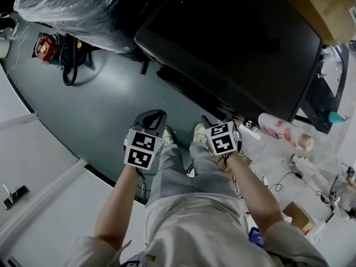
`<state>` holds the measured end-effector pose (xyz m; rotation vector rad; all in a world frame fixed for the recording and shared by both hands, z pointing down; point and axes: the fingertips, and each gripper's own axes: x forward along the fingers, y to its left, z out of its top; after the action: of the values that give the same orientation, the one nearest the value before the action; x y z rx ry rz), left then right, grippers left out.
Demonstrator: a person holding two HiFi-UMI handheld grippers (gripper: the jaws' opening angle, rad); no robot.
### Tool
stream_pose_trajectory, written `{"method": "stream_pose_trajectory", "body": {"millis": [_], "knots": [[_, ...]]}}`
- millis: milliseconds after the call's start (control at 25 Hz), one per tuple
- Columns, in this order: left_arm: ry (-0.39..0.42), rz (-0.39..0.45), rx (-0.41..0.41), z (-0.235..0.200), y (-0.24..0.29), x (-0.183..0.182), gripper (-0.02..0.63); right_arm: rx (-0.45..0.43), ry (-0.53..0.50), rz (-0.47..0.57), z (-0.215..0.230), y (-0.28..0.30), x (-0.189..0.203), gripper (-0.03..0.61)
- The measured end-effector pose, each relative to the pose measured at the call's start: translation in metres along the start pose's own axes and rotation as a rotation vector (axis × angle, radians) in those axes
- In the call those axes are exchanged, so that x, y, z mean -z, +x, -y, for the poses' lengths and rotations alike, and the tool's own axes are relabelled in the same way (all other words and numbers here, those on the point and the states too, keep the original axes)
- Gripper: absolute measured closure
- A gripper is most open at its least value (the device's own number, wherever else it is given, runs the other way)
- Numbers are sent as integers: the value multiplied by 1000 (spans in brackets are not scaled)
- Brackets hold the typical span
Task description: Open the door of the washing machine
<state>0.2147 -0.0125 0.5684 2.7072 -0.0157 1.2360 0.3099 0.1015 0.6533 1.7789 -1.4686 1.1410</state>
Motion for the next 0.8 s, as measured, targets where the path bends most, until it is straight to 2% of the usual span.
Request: {"method": "stream_pose_trajectory", "body": {"millis": [200, 280, 320, 560, 800], "knots": [[-24, -11, 5, 1, -1, 10, 586, 58, -6, -22, 7, 4, 6, 358], [-24, -19, 4, 0, -2, 15, 586, 81, -5, -12, 11, 4, 5, 418], [-24, -22, 5, 0, -3, 17, 586, 86, 12, -7, 12, 4, 5, 428], [-33, -36, 16, 3, -7, 34, 586, 87, 98, -14, 13, 4, 6, 420], [-28, -49, 19, 5, -13, 54, 586, 92, 118, -63, -2, 5, 19, 425]]}}
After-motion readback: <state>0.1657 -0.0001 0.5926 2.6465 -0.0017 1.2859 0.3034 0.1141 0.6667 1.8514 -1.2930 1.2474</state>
